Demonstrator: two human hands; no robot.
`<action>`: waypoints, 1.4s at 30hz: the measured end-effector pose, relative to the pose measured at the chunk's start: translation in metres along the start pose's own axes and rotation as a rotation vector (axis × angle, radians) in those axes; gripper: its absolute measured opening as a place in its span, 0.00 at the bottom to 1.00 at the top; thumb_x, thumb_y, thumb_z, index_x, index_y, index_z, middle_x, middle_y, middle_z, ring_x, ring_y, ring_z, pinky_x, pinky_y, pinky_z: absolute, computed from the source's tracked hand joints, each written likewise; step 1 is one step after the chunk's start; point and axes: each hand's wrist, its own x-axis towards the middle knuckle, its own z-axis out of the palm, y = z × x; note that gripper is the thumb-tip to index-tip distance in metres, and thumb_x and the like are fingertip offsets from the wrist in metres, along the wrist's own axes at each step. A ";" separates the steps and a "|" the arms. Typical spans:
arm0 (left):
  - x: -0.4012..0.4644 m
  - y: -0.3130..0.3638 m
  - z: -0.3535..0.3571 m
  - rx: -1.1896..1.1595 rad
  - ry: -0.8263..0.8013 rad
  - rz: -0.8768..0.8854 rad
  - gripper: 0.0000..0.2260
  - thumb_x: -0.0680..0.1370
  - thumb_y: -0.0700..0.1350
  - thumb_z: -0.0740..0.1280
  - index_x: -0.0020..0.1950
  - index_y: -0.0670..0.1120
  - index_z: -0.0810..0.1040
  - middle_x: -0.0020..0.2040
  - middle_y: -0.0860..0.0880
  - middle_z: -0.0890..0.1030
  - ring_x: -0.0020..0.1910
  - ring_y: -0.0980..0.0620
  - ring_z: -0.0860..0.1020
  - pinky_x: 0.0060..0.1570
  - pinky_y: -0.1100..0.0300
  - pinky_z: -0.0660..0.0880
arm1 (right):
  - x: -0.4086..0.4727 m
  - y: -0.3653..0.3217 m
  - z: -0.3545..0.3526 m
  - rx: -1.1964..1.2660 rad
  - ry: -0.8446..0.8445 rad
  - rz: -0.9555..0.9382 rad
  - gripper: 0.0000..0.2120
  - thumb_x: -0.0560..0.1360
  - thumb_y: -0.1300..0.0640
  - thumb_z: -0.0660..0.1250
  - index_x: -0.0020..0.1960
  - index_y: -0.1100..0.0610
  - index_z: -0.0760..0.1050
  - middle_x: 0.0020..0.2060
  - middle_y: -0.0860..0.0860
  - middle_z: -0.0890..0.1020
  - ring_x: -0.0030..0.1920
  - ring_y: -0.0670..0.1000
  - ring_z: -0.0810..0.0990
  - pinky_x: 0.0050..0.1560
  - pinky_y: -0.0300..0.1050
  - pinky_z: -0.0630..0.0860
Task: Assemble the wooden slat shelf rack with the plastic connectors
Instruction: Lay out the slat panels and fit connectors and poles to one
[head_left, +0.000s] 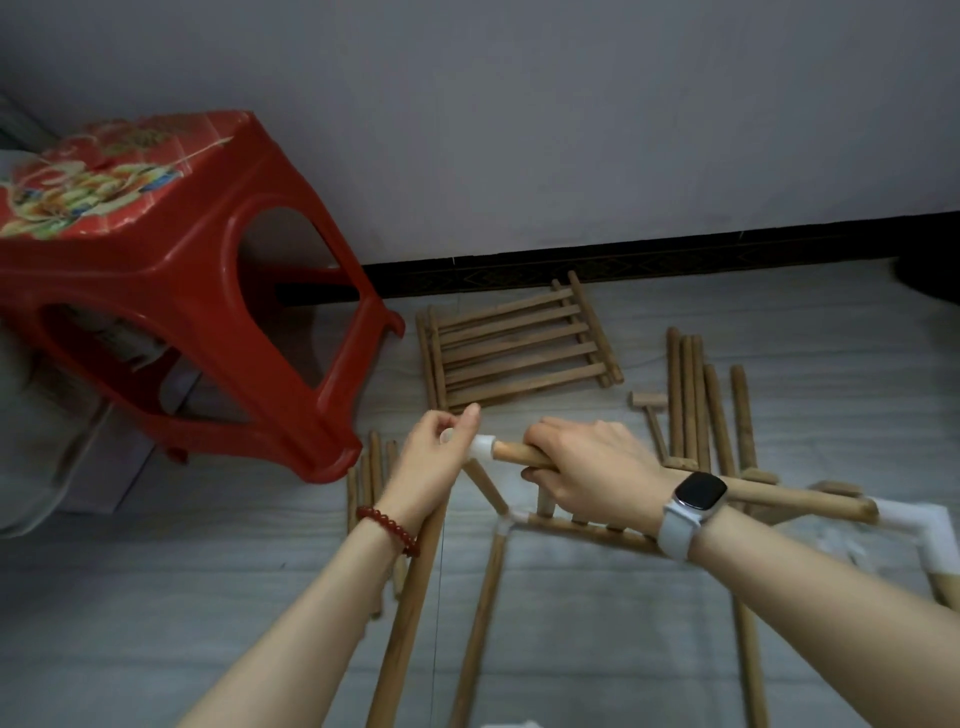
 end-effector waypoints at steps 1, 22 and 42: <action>-0.007 -0.005 0.001 0.032 0.068 -0.032 0.19 0.76 0.63 0.58 0.46 0.49 0.74 0.46 0.47 0.77 0.45 0.50 0.77 0.48 0.51 0.78 | -0.001 -0.001 0.001 0.004 -0.004 -0.006 0.10 0.78 0.46 0.58 0.53 0.50 0.70 0.48 0.47 0.75 0.45 0.55 0.76 0.44 0.50 0.71; -0.064 -0.007 0.003 0.223 -0.027 -0.006 0.24 0.80 0.54 0.58 0.25 0.48 0.64 0.21 0.52 0.70 0.25 0.51 0.71 0.30 0.59 0.64 | -0.052 -0.047 0.012 0.033 -0.149 -0.003 0.07 0.76 0.51 0.59 0.49 0.52 0.73 0.47 0.49 0.75 0.45 0.55 0.75 0.39 0.46 0.62; -0.079 0.004 0.020 0.382 0.056 0.002 0.22 0.81 0.49 0.56 0.36 0.36 0.78 0.35 0.41 0.79 0.34 0.46 0.75 0.33 0.58 0.68 | -0.068 -0.058 0.007 0.175 -0.216 0.165 0.10 0.78 0.46 0.58 0.47 0.51 0.72 0.43 0.49 0.76 0.49 0.54 0.77 0.42 0.44 0.65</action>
